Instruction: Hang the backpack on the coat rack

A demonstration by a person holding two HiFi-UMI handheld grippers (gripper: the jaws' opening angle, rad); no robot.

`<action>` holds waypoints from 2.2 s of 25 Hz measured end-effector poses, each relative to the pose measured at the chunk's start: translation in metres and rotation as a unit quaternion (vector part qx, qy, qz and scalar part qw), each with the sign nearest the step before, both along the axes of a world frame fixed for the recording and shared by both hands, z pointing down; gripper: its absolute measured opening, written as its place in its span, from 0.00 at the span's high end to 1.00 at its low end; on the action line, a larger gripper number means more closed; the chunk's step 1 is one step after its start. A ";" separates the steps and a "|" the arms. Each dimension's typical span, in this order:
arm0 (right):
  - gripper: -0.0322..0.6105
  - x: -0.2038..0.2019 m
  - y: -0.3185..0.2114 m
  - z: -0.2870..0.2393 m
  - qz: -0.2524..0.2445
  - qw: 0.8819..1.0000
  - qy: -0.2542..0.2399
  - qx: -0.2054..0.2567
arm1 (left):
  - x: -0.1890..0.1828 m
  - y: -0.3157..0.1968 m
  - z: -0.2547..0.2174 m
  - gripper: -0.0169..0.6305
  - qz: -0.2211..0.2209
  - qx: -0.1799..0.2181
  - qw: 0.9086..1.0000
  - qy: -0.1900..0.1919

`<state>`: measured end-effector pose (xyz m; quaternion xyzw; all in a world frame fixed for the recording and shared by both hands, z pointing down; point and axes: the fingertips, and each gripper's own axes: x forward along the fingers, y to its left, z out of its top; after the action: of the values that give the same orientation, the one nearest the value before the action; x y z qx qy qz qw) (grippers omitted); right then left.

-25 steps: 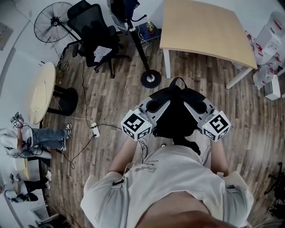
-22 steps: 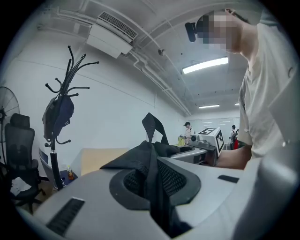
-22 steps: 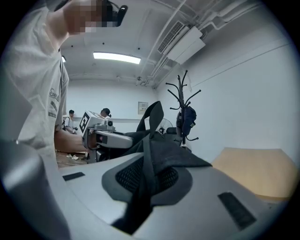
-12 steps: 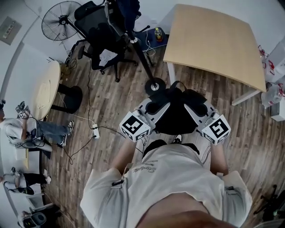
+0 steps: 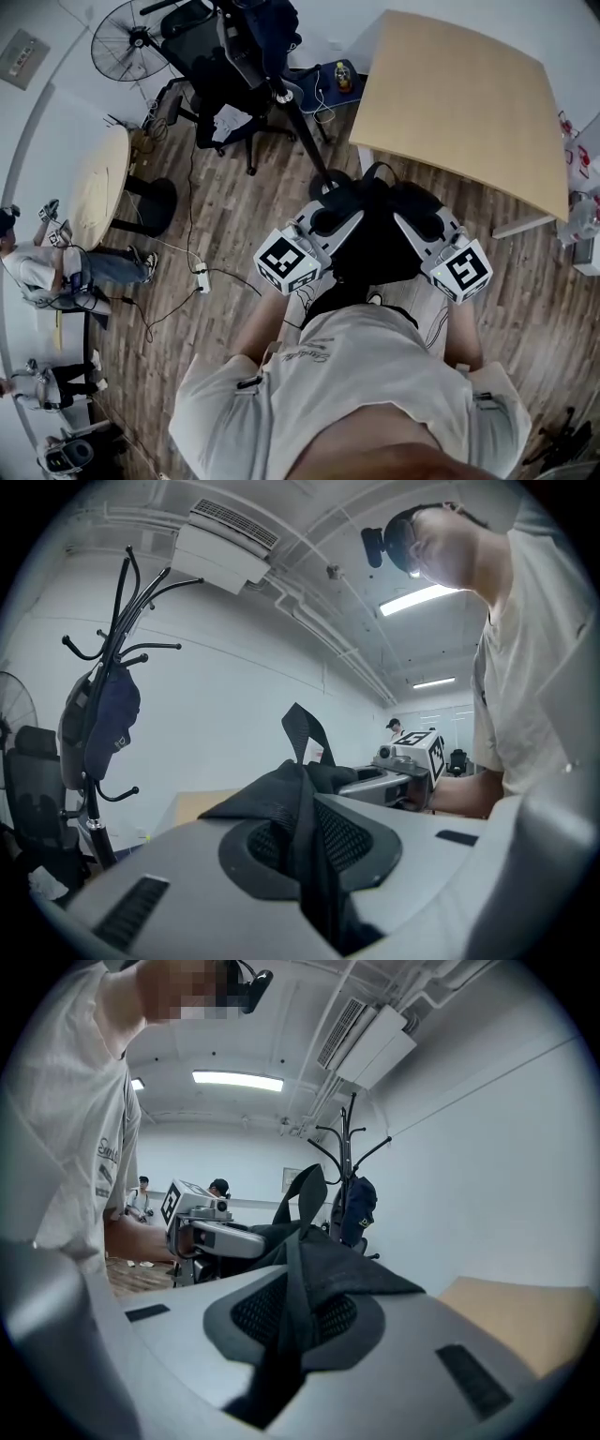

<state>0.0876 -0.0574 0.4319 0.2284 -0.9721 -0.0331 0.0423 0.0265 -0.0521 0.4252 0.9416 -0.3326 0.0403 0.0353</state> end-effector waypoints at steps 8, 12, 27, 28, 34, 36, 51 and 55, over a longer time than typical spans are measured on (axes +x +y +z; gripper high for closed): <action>0.89 -0.023 -0.069 -0.003 -0.009 1.000 0.008 -0.024 | -0.023 -0.072 -0.001 0.90 0.003 -0.014 1.000 0.016; 0.89 -0.040 -0.107 -0.016 -0.016 1.000 0.012 -0.017 | -0.041 -0.109 -0.013 0.90 -0.001 -0.005 1.000 0.013; 0.89 -0.109 -0.221 -0.075 -0.087 0.996 -0.015 0.031 | -0.107 -0.215 -0.075 0.90 -0.084 0.050 0.995 -0.020; 0.89 -0.113 -0.227 -0.080 -0.096 0.995 -0.018 0.035 | -0.110 -0.220 -0.081 0.90 -0.091 0.052 0.994 -0.016; 0.89 -0.138 -0.281 -0.105 -0.173 0.983 -0.030 0.052 | -0.132 -0.268 -0.106 0.90 -0.147 0.055 0.988 -0.008; 0.89 -0.153 -0.301 -0.107 -0.208 0.975 -0.033 0.065 | -0.146 -0.285 -0.107 0.90 -0.173 0.057 0.983 -0.009; 0.89 -0.200 -0.324 -0.152 -0.339 0.933 -0.065 0.098 | -0.183 -0.293 -0.152 0.90 -0.305 0.094 0.947 -0.025; 0.89 -0.209 -0.331 -0.147 -0.353 0.931 -0.065 0.072 | -0.191 -0.296 -0.147 0.90 -0.323 0.082 0.943 -0.011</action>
<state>-0.1216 -0.3880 0.2853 -0.1254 -0.9856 -0.1007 -0.0519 -0.1645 -0.3476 0.2783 0.7826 -0.6215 0.0099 -0.0343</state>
